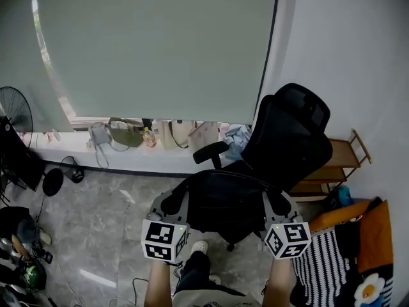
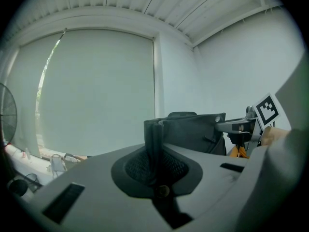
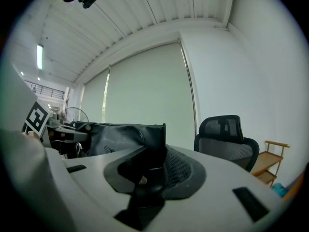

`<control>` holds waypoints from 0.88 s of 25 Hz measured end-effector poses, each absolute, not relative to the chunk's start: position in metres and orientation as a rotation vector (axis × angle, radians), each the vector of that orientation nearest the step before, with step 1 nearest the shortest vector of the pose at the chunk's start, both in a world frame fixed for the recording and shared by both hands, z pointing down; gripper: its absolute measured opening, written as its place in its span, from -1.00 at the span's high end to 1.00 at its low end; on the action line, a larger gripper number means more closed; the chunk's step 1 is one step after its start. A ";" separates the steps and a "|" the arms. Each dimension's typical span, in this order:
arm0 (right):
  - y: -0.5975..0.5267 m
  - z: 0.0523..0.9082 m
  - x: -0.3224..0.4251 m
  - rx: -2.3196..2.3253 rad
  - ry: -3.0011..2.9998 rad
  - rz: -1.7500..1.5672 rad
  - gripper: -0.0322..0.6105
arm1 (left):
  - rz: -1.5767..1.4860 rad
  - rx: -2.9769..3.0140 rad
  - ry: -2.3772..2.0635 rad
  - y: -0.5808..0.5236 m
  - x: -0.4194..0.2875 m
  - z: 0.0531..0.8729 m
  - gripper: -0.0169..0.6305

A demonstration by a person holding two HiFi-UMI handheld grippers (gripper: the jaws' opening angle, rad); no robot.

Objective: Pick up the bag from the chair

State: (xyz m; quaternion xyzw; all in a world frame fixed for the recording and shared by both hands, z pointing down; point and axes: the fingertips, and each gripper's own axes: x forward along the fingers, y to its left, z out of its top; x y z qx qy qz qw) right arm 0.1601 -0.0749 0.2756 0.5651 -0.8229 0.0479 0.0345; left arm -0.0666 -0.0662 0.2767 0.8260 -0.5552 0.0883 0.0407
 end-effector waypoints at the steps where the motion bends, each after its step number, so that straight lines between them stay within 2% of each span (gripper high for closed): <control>1: -0.075 0.275 0.160 1.741 -2.527 0.149 0.56 | 0.269 2.531 -1.698 -0.066 -0.067 0.276 0.86; 22: -0.075 0.272 0.161 1.759 -2.526 0.149 0.56 | 0.263 2.542 -1.698 -0.066 -0.066 0.273 0.86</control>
